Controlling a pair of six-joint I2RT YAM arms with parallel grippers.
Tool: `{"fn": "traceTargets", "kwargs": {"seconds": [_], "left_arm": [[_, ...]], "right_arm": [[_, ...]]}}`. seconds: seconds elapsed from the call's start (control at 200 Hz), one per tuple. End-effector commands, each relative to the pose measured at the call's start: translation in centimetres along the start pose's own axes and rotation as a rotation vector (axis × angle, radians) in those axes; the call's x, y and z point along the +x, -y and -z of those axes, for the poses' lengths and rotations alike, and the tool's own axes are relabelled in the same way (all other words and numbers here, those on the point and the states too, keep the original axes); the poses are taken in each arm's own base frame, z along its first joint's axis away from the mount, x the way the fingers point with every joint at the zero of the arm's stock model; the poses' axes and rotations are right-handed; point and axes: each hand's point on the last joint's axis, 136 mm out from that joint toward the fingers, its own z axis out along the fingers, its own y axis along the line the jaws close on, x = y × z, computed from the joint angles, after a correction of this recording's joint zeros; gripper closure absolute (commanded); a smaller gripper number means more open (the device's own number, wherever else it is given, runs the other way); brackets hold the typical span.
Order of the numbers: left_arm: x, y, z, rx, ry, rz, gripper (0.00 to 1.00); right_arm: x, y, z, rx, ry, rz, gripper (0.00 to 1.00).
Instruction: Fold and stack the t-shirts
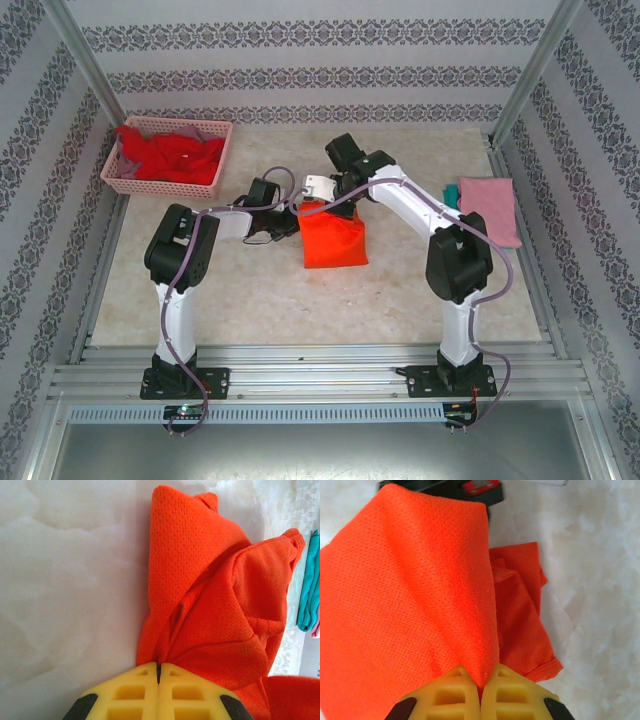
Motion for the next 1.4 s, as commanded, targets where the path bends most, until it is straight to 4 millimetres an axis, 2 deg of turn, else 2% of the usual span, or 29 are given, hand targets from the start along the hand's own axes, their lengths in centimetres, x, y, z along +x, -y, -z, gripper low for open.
{"fn": "traceTargets", "kwargs": {"seconds": [0.0,0.185,0.31,0.605,0.749,0.889,1.019,1.114,1.179,1.284,1.394], "left_arm": [[4.0,-8.3,-0.8,-0.233,-0.118,0.107,1.00],[3.7,-8.7,-1.1,-0.207,-0.109,0.092,1.00],[3.6,-9.1,-1.1,-0.209,-0.104,0.094,1.00],[4.1,-10.3,-1.0,-0.214,-0.093,0.150,1.00],[4.1,-10.5,-1.0,-0.213,-0.087,0.170,1.00],[4.0,-10.3,-0.8,-0.204,-0.076,0.178,1.00],[3.9,-9.9,-0.2,-0.187,-0.052,0.189,0.98],[3.7,-9.2,0.4,-0.155,-0.030,0.196,0.93],[3.6,-8.7,0.9,-0.132,-0.012,0.211,0.92],[3.4,-8.3,1.7,-0.109,0.020,0.229,0.85],[3.1,-7.7,2.4,-0.075,0.053,0.246,0.73]], "right_arm": [[-0.6,2.0,-0.7,0.021,0.016,0.018,1.00],[-0.8,4.2,-2.9,0.049,0.018,-0.002,1.00],[-0.9,4.6,-4.3,0.033,0.022,-0.012,1.00],[1.1,6.3,-8.9,0.053,-0.035,-0.071,1.00],[1.4,7.0,-10.7,0.086,-0.040,-0.105,1.00],[1.7,6.9,-11.6,0.092,-0.035,-0.121,0.93],[0.9,7.4,-10.0,0.126,0.010,-0.155,0.75],[-0.4,8.1,-7.4,0.180,0.079,-0.186,0.43],[-1.1,8.6,-5.5,0.217,0.129,-0.226,0.31],[-1.8,9.3,-2.6,0.278,0.220,-0.325,0.21],[-0.9,9.8,-0.9,0.320,0.301,-0.507,0.18]]}}
